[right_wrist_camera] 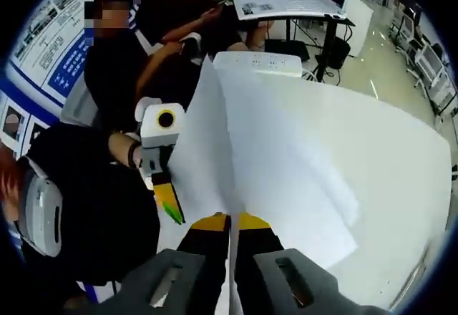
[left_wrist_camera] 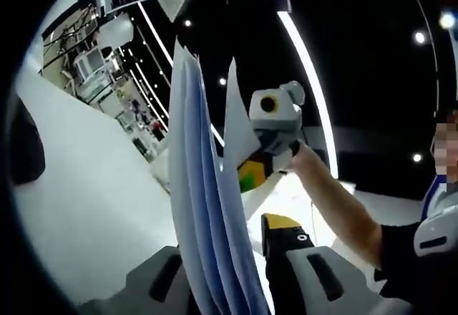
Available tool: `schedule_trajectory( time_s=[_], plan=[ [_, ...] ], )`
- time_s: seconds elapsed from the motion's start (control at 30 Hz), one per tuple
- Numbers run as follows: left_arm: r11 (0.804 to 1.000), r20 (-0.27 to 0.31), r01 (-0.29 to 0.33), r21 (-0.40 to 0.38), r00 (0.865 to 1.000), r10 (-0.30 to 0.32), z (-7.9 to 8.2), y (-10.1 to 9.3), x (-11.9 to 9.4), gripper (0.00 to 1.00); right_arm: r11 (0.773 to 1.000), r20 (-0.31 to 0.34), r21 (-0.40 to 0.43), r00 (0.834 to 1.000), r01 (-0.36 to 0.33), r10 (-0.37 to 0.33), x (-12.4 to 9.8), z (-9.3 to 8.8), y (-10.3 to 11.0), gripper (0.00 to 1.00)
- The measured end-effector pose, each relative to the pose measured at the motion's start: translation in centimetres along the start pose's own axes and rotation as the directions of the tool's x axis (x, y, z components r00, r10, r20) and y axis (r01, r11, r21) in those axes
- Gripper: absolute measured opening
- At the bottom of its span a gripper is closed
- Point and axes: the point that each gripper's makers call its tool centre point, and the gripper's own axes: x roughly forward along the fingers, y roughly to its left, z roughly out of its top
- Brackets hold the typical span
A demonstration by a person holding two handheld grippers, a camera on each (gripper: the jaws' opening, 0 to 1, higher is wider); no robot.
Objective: Organize the stack of printing papers by aligning and flattening the scattered papers on the table
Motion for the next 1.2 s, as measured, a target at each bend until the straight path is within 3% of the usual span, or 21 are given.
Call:
schedule_trajectory(
  time_s=[0.5, 0.6, 0.7, 0.9, 1.03, 1.2],
  plan=[
    [0.999, -0.02, -0.017, 0.031, 1.0, 0.018, -0.3, 0.4, -0.1, 0.07, 1.0, 0.029, 0.005, 0.999, -0.021, 0.021, -0.2, 0.2, 0.2, 0.0],
    [1.0, -0.008, -0.017, 0.017, 1.0, 0.017, -0.1, 0.5, -0.2, 0.07, 1.0, 0.061, -0.007, 0.998, -0.009, 0.01, -0.4, 0.5, 0.2, 0.02],
    [1.0, -0.009, -0.019, 0.014, 1.0, 0.019, -0.1, 0.5, -0.1, 0.06, 1.0, 0.137, 0.006, 0.991, 0.003, -0.003, -1.0, 1.4, 0.0, 0.09],
    [1.0, -0.01, -0.014, 0.011, 1.0, 0.014, -0.1, 0.4, -0.2, 0.06, 0.998, 0.329, 0.004, 0.942, 0.063, -0.061, -3.6, 3.3, -1.3, 0.22],
    [1.0, -0.009, -0.005, 0.01, 1.0, 0.005, -0.1, 0.3, -0.2, 0.06, 0.988, 0.381, 0.015, 0.913, 0.154, -0.148, -4.7, 3.1, -3.0, 0.25],
    [1.0, -0.002, 0.009, 0.01, 1.0, -0.009, 0.0, -0.1, -0.2, 0.06, 0.974, 0.488, 0.073, 0.844, 0.216, -0.224, -6.6, 2.6, -4.8, 0.3]
  ],
)
